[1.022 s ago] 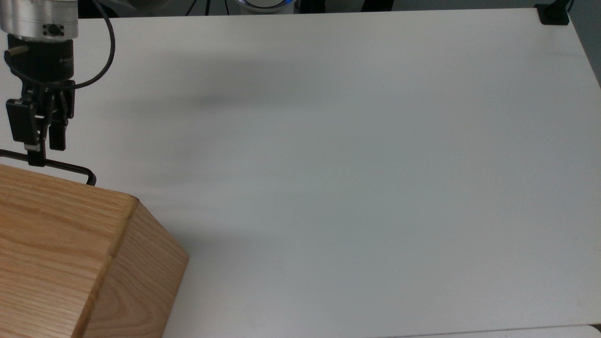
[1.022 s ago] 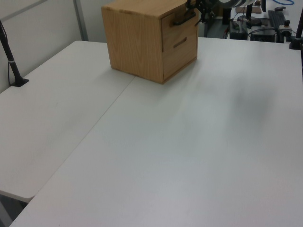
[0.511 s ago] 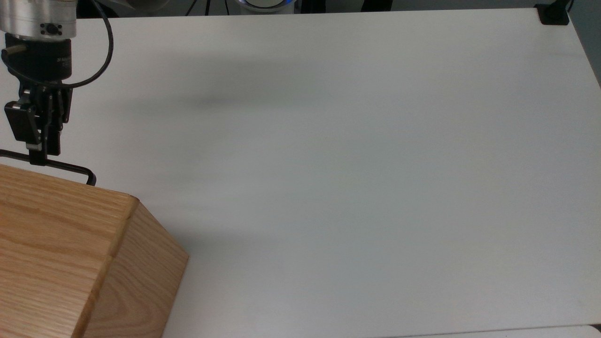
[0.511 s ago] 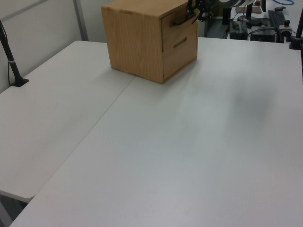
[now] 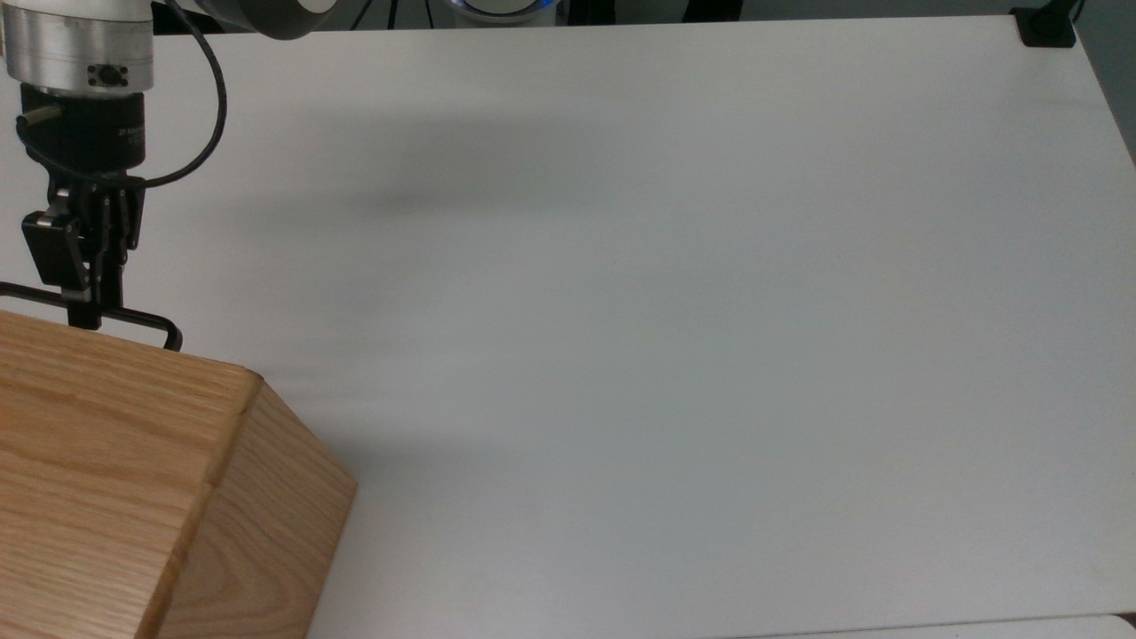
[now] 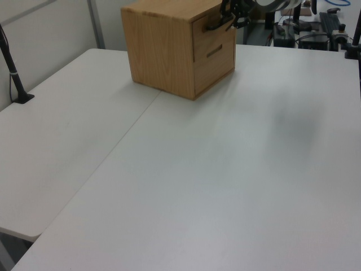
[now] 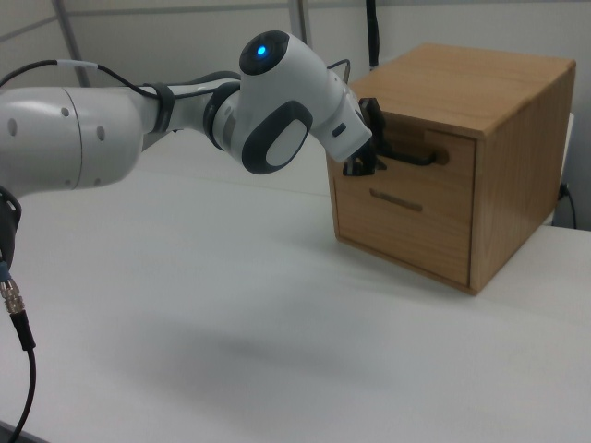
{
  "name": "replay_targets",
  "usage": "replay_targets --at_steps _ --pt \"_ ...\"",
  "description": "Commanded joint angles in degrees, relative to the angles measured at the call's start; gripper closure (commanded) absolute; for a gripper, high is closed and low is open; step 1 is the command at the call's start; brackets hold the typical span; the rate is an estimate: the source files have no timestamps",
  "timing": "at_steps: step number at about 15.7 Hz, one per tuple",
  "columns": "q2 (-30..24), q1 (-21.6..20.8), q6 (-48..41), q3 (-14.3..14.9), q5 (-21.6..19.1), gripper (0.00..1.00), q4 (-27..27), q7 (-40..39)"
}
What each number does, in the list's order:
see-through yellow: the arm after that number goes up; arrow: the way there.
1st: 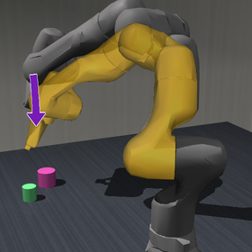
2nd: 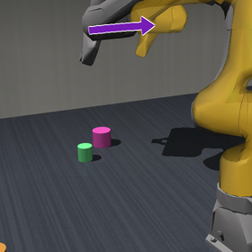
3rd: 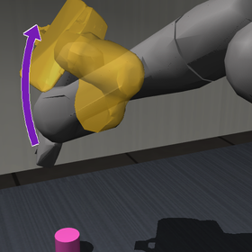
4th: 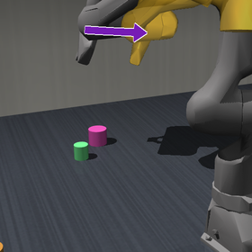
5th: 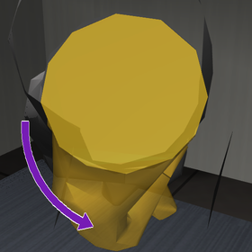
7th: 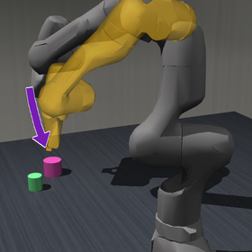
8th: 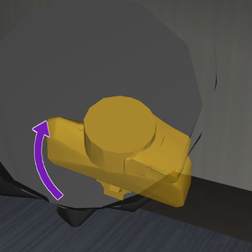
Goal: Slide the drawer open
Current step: 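Close the gripper on the black drawer handle, then pull the handle straight out, sliding the upper drawer open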
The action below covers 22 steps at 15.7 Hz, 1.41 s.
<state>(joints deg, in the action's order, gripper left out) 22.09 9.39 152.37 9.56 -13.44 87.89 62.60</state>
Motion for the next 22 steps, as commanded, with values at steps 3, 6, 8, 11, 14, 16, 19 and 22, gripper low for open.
replay_targets --at_steps 3,6,8,11,14,16,19,22 --pt "-0.29 -0.34 0.29 0.28 -0.53 0.95 -0.27 -0.20" --pt "-2.13 0.10 -1.72 0.20 -1.06 1.00 0.17 -2.21" --pt "-2.75 0.54 -4.27 0.20 -1.15 1.00 0.17 -3.80" --pt "-4.85 0.54 -5.51 0.20 -1.23 1.00 2.27 -6.26" --pt "-6.44 0.80 -9.27 0.20 -1.32 1.00 3.42 -8.80" --pt "-7.49 1.42 -12.35 0.11 -1.41 1.00 3.42 -11.00" --pt "-9.07 1.60 -20.07 0.54 -2.89 1.00 3.34 -16.44" --pt "-11.54 3.70 -27.19 0.64 -5.80 1.00 3.34 -22.68"
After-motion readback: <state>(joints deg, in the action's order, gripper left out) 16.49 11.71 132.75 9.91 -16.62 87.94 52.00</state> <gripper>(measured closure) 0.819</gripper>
